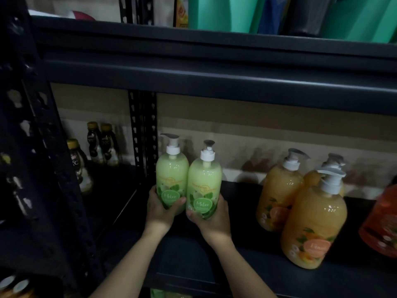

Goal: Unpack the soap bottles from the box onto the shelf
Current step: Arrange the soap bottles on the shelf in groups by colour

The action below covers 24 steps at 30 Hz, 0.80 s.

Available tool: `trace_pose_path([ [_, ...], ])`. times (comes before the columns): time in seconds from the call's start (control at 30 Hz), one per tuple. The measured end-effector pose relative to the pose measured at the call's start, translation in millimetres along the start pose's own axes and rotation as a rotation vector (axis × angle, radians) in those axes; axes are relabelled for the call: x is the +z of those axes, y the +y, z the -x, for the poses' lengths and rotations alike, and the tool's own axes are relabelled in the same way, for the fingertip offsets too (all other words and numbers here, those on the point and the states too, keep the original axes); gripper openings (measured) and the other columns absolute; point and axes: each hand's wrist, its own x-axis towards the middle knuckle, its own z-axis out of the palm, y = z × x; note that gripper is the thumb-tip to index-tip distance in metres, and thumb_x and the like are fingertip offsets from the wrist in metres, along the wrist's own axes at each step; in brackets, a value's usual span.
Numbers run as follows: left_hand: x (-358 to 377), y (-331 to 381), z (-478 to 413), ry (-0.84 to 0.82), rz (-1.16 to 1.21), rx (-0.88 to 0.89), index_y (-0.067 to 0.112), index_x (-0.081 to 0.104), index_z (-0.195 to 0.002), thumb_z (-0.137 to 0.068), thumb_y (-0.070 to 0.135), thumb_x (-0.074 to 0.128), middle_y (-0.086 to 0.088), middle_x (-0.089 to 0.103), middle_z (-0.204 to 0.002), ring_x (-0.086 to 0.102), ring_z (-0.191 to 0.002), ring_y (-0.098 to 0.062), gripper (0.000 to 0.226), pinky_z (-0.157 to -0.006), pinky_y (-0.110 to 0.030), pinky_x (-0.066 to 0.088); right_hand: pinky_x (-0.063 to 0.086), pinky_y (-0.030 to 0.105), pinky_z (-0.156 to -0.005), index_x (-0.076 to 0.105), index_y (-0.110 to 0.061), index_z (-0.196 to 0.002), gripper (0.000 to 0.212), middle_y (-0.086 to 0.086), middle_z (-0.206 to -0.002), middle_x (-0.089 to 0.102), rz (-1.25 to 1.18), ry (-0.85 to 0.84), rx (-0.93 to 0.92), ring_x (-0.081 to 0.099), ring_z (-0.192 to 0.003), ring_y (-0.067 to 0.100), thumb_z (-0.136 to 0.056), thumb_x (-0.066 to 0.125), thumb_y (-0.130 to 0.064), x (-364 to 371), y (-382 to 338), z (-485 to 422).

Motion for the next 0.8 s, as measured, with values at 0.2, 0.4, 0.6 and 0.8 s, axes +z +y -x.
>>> trace_pose_path([
  [0.2, -2.2, -4.3, 0.7, -0.002, -0.014, 0.068, 0.023, 0.049, -0.123, -0.061, 0.053, 0.080, 0.008, 0.064, -0.113, 0.063, -0.101, 0.003, 0.076, -0.084, -0.019, 0.051, 0.059, 0.030, -0.085, 0.047, -0.034, -0.130, 0.097, -0.013, -0.117, 0.064, -0.085, 0.049, 0.053, 0.066, -0.102, 0.003, -0.046, 0.095, -0.037, -7.0, -20.6, 10.8],
  [0.4, -0.2, 2.6, 5.3, 0.043, -0.024, 0.088, 0.026, 0.045, -0.119, -0.063, 0.042, 0.085, 0.025, 0.054, -0.099, 0.051, -0.082, 0.019, 0.071, -0.065, 0.004, 0.039, 0.061, 0.034, -0.077, 0.058, -0.029, -0.117, 0.083, -0.011, -0.106, 0.069, -0.003, 0.011, 0.091, 0.070, -0.090, 0.003, -0.045, 0.093, -0.050, -6.9, -25.8, 7.6],
  [0.6, 0.9, 3.5, 4.5, 0.068, -0.026, 0.058, 0.021, 0.047, -0.126, -0.060, 0.036, 0.089, 0.018, 0.056, -0.098, 0.058, -0.089, -0.005, 0.080, -0.068, -0.004, 0.040, 0.059, 0.022, -0.070, 0.066, -0.026, -0.102, 0.050, -0.011, -0.094, 0.074, 0.006, -0.040, -0.011, 0.071, -0.084, 0.001, -0.059, 0.091, -0.027, -21.0, -45.0, 14.3],
  [0.8, 2.3, -5.6, -0.9, 0.087, -0.049, 0.008, 0.015, 0.047, -0.132, -0.054, 0.020, 0.097, 0.000, 0.064, -0.112, 0.064, -0.100, -0.017, 0.093, -0.083, -0.028, 0.050, 0.054, 0.014, -0.071, 0.064, -0.027, -0.107, 0.055, -0.013, -0.099, 0.073, -0.007, -0.037, -0.011, 0.069, -0.088, -0.003, -0.060, 0.092, -0.026, -23.1, -48.7, 17.4],
])
